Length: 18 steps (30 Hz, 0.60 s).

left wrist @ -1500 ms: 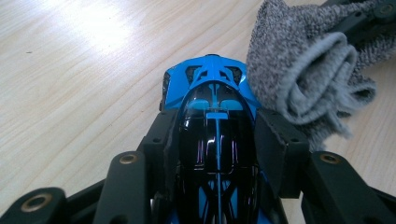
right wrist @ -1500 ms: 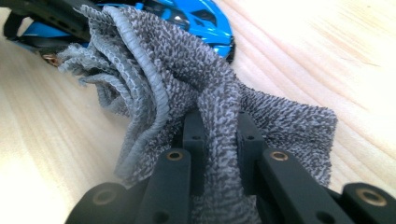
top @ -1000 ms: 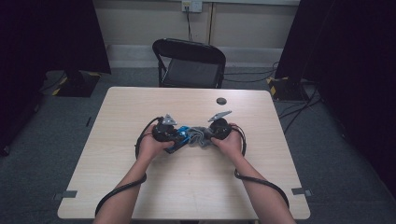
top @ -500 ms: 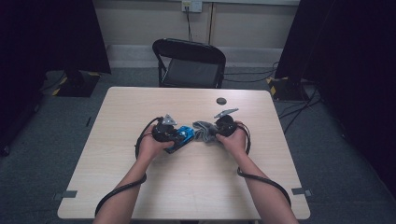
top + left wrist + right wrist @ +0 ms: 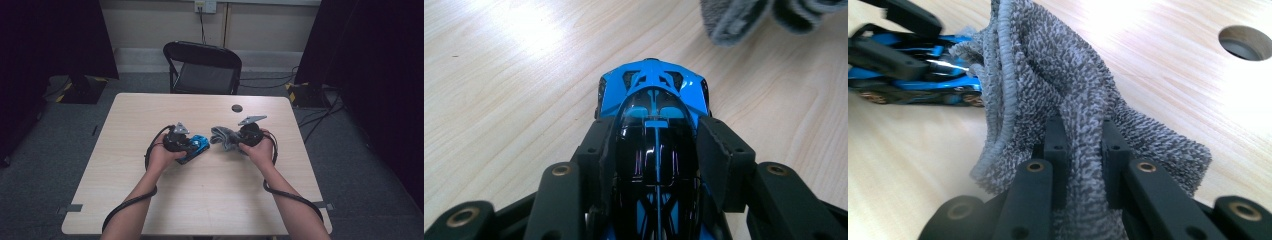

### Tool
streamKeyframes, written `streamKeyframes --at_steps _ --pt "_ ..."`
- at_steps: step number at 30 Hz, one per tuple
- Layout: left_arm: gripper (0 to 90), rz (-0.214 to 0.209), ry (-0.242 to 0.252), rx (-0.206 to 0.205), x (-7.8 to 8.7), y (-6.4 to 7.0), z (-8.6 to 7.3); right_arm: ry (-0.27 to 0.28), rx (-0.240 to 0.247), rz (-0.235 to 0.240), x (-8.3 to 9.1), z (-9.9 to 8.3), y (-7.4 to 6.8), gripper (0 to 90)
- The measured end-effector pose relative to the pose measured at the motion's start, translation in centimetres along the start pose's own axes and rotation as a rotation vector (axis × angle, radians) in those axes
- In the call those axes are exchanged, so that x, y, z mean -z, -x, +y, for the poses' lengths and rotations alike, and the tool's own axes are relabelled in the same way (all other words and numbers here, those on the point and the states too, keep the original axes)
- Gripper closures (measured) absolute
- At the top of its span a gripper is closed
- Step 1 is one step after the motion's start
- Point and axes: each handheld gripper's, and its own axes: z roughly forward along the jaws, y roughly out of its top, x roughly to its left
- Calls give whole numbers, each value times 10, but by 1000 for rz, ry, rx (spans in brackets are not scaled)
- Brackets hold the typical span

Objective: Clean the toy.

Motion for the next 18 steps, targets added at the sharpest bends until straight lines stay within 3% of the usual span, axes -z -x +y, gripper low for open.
streamKeyframes --at_steps 6,11,18 --pt "515 -2 -10 2 0 0 1 27 24 49 9 -5 -15 794" --pt "515 -4 -8 2 0 0 1 19 50 103 3 -11 -33 795" --pt "515 -5 -8 6 0 -1 1 -15 150 207 -10 -16 -72 795"
